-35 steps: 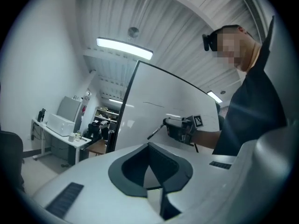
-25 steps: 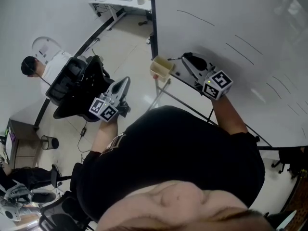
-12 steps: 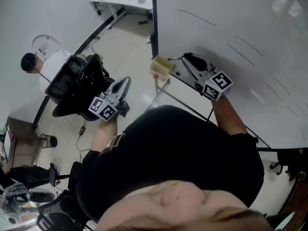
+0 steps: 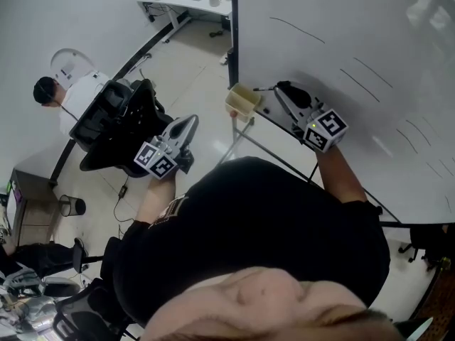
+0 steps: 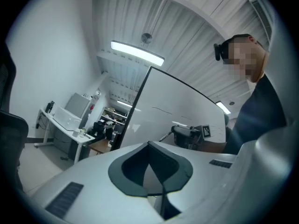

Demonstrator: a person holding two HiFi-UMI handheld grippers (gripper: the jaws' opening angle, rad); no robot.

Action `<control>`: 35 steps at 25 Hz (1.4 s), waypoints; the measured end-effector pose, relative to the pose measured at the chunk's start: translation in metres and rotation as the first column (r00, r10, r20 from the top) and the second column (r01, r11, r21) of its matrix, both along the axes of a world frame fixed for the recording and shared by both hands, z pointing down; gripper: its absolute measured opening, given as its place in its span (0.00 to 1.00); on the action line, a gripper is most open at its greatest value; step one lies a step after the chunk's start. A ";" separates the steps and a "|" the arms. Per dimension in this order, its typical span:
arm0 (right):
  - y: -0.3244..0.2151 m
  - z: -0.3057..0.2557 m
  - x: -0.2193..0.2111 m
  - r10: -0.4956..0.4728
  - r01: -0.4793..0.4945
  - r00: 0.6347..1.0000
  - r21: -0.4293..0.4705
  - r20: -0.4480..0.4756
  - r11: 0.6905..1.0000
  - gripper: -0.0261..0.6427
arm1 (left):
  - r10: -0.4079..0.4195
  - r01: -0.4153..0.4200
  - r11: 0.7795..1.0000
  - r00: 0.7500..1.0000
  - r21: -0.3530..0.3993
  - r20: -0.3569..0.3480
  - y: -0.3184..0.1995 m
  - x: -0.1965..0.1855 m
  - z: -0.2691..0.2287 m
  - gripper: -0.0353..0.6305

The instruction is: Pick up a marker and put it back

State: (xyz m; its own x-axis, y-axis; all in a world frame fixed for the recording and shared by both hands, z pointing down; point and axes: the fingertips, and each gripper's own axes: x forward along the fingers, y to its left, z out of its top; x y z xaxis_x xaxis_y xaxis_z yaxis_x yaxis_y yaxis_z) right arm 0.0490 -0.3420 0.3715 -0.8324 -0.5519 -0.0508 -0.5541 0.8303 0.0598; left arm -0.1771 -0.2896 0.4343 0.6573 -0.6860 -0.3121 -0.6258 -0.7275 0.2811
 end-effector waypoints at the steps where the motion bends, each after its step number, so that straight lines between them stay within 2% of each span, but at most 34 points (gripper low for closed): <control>1: -0.001 0.001 0.001 0.003 -0.003 1.000 -0.001 -0.001 1.000 0.12 | 0.009 -0.010 1.000 1.000 0.012 0.025 0.002 0.004 0.000 0.05; 4: -0.002 0.001 0.002 0.010 -0.010 1.000 -0.001 -0.003 1.000 0.12 | 0.018 -0.019 1.000 0.995 0.007 0.093 0.001 0.013 0.005 0.05; 5: -0.003 0.002 0.003 0.012 -0.012 1.000 -0.002 -0.002 1.000 0.12 | 0.028 -0.027 1.000 0.996 -0.008 0.085 0.000 0.014 0.006 0.05; 7: -0.003 0.001 0.003 0.012 -0.012 1.000 -0.003 0.001 1.000 0.12 | 0.051 -0.050 0.998 0.998 -0.037 0.023 -0.002 0.012 0.006 0.05; 10: -0.003 0.001 0.005 0.012 -0.012 1.000 -0.002 0.004 1.000 0.12 | 0.067 -0.069 0.997 0.996 -0.044 -0.051 -0.003 0.009 0.001 0.05; 14: -0.004 0.001 0.005 0.012 -0.012 1.000 0.000 0.004 1.000 0.12 | 0.056 -0.056 0.998 0.998 0.007 0.007 0.003 0.011 -0.002 0.05; 15: -0.004 0.000 0.005 0.012 -0.012 1.000 0.001 0.003 1.000 0.12 | 0.055 -0.055 0.998 0.998 0.004 0.002 0.003 0.010 -0.002 0.05; 18: -0.005 0.000 0.005 0.008 -0.008 1.000 0.004 0.006 1.000 0.12 | 0.032 -0.034 0.999 0.997 -0.025 -0.077 -0.004 -0.001 -0.002 0.05; 20: -0.004 0.001 0.006 0.006 -0.006 1.000 0.000 0.007 1.000 0.12 | 0.015 -0.018 1.000 0.996 -0.024 -0.091 -0.004 -0.004 -0.002 0.05; 23: -0.004 0.002 0.006 0.004 -0.004 1.000 -0.001 0.007 1.000 0.12 | 0.014 -0.013 1.000 1.000 0.022 -0.028 0.002 0.002 -0.004 0.05; 24: -0.005 0.002 0.006 0.003 -0.003 1.000 0.000 0.008 1.000 0.12 | 0.021 -0.020 1.000 0.999 0.024 -0.032 0.003 0.002 -0.005 0.05; 26: -0.005 0.002 0.005 0.001 -0.001 1.000 0.001 0.008 1.000 0.12 | 0.018 -0.018 1.000 0.996 0.001 -0.089 -0.001 -0.004 -0.005 0.05; 29: -0.003 0.002 0.005 -0.002 0.002 1.000 0.000 0.008 1.000 0.12 | -0.008 0.002 1.000 0.977 -0.031 -0.211 -0.005 -0.020 -0.006 0.05; 30: -0.003 0.002 0.005 -0.002 0.002 1.000 -0.001 0.007 1.000 0.12 | -0.013 0.008 1.000 0.976 -0.026 -0.217 -0.004 -0.023 -0.007 0.05; 33: -0.003 0.003 0.006 0.000 0.000 1.000 -0.002 0.006 1.000 0.12 | -0.015 0.015 1.000 0.996 0.004 -0.090 0.001 -0.010 -0.003 0.05; 35: -0.003 0.003 0.007 0.001 -0.001 1.000 -0.001 0.007 1.000 0.12 | -0.003 0.002 1.000 0.998 -0.002 -0.055 0.001 -0.003 -0.002 0.05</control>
State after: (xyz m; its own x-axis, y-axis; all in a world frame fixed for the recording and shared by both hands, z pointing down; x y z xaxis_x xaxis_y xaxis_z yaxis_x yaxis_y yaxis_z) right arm 0.0558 -0.3449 0.3742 -0.8314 -0.5529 -0.0559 -0.5555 0.8297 0.0556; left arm -0.1800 -0.2888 0.4327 0.6374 -0.6883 -0.3464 -0.6112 -0.7254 0.3167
